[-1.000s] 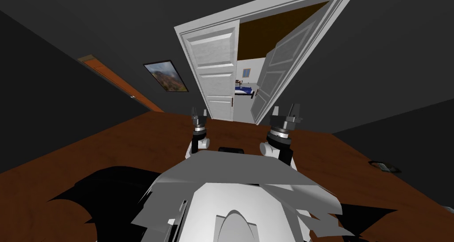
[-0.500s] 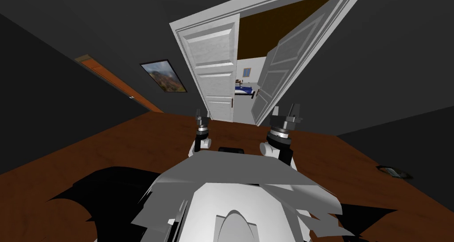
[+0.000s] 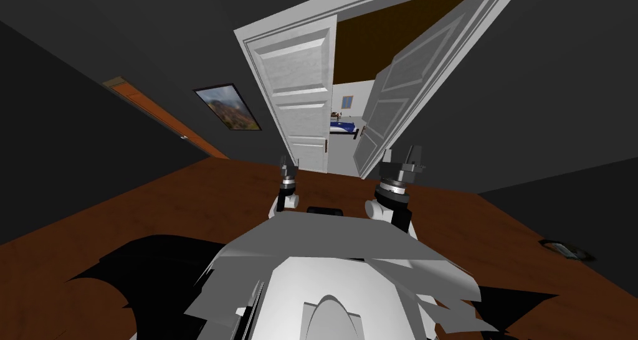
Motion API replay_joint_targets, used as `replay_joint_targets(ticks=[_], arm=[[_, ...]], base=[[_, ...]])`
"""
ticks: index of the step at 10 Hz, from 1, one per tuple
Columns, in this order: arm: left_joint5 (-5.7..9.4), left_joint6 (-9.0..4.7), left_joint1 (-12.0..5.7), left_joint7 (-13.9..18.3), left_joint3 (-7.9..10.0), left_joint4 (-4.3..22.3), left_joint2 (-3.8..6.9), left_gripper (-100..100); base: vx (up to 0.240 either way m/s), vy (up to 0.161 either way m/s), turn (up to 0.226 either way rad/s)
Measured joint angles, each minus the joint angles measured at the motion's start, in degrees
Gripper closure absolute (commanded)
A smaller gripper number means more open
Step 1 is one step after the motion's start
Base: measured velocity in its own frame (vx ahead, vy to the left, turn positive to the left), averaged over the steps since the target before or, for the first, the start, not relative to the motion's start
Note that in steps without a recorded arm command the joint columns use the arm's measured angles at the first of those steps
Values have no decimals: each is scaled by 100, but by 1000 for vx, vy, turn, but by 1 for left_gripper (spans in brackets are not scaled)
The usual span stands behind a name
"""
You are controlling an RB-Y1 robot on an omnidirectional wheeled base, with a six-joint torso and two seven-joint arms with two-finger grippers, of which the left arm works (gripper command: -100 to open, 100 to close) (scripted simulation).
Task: Push the door open
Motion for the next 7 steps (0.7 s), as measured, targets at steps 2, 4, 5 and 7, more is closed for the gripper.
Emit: replay_joint_targets(ticks=[2,4,5,7], arm=[[57,-22,-67,195,-60,217,34,-100],[110,-17,-134,383,-127,419,58,-100],[133,-53,-229,470,-158,619,53,-100],[194,-113,-269,685,-225,849,89,-100]], base=[[104,-20,7],[97,-11,10],[103,-18,7],[107,-18,10]])
